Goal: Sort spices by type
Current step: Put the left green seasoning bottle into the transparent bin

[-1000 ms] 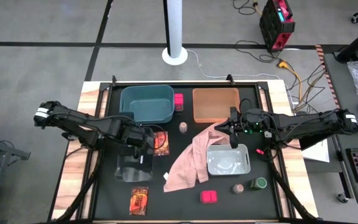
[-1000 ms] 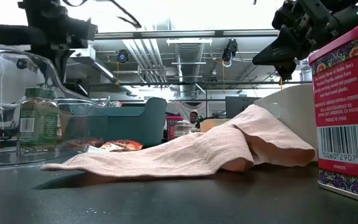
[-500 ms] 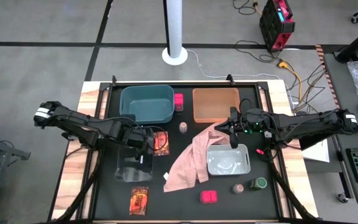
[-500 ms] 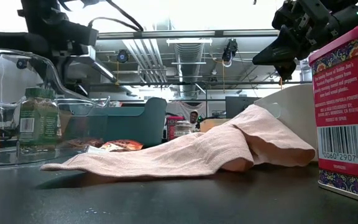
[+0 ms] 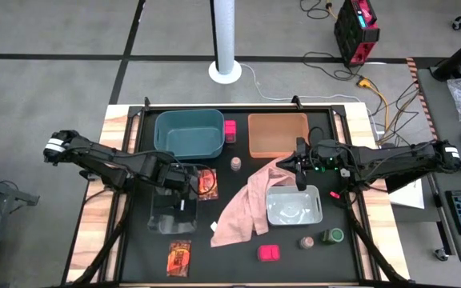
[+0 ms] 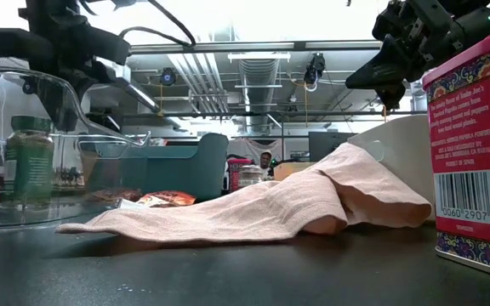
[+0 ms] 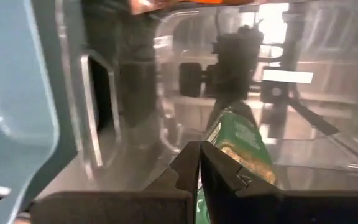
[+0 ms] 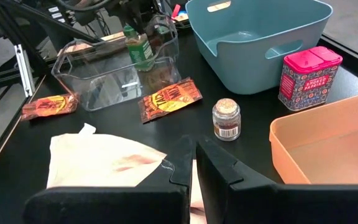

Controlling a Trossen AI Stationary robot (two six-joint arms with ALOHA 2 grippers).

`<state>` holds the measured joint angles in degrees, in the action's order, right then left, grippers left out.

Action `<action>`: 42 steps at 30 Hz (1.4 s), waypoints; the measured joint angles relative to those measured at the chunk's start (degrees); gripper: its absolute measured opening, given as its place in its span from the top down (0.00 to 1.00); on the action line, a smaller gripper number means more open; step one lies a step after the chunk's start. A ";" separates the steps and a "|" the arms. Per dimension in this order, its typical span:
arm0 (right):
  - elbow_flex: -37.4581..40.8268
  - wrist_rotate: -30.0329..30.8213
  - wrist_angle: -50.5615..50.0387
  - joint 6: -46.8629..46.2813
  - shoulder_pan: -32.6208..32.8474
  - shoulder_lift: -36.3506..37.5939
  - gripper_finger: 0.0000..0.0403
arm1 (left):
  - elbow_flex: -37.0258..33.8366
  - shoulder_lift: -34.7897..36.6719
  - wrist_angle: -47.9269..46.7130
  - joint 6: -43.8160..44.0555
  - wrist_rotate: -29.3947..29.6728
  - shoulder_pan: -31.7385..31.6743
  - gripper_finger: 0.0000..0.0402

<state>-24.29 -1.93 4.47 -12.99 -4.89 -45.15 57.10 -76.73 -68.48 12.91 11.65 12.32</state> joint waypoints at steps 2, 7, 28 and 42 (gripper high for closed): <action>0.00 0.00 -0.04 0.02 0.00 0.00 0.97 | -0.02 0.00 0.42 0.06 -2.24 0.20 1.00; 0.00 0.00 -0.09 0.09 0.00 -0.02 0.97 | 1.83 -0.02 0.54 1.32 -3.37 1.44 1.00; 0.07 0.02 -1.20 0.83 0.00 0.00 0.97 | 4.04 -1.52 -5.86 27.45 -10.49 16.37 1.00; 0.09 0.04 -1.01 0.98 0.00 0.00 0.97 | 3.13 -3.23 -12.36 25.07 -1.58 15.27 1.00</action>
<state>-24.21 -1.89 3.46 -12.01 -4.89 -45.15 60.23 -79.96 -80.84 37.98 10.06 27.59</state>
